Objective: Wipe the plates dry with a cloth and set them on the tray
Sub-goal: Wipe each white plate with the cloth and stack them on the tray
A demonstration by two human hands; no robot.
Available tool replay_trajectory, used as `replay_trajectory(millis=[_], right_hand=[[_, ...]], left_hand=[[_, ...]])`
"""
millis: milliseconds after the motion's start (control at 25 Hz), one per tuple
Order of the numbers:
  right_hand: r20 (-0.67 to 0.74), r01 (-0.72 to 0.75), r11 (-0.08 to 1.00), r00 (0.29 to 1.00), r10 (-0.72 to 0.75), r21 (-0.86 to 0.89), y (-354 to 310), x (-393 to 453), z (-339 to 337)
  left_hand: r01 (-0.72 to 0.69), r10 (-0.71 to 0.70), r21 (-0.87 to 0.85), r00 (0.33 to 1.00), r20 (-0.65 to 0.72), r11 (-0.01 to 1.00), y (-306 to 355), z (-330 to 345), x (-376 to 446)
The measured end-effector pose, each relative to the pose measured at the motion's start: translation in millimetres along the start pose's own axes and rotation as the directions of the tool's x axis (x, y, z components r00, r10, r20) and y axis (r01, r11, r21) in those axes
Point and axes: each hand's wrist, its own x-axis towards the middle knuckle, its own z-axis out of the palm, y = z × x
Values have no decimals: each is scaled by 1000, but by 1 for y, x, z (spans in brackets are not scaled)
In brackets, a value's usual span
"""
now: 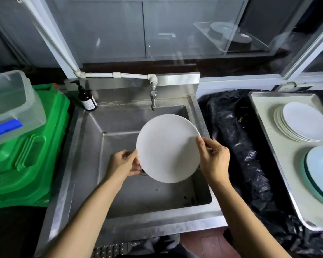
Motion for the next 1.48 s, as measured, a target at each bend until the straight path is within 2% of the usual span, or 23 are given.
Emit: replay_trajectory(millis=[200,360,560,720,880,1160,1320,1480], right_hand=[[-46,-151,985,987,155,87,11,-6,-5],[-68,-288,933,949,308,217,19,-4,-17],[-201,-288,911,913,354,294,34,13,-52],[-228,-316,906,895,383,282,55,38,-96],[-255,-352,915,883,395,197,86,74,-151],[-339,-466,860,790,511,210,169,141,-244],[-345,-497,842,768,539,209,212,184,-292],[-398,-541,788,680,616,294,252,233,-328]], left_hand=[[-207,202,74,976,77,975,6,0,7],[-254,245,85,964,106,964,17,16,9],[-284,272,76,952,137,956,35,68,2],[-287,272,60,945,179,956,45,130,-7],[-283,260,89,942,212,955,51,207,-13],[-250,206,101,924,321,963,63,355,-17],[-260,188,144,905,382,955,64,443,-9],[-283,190,175,890,415,943,64,520,8]])
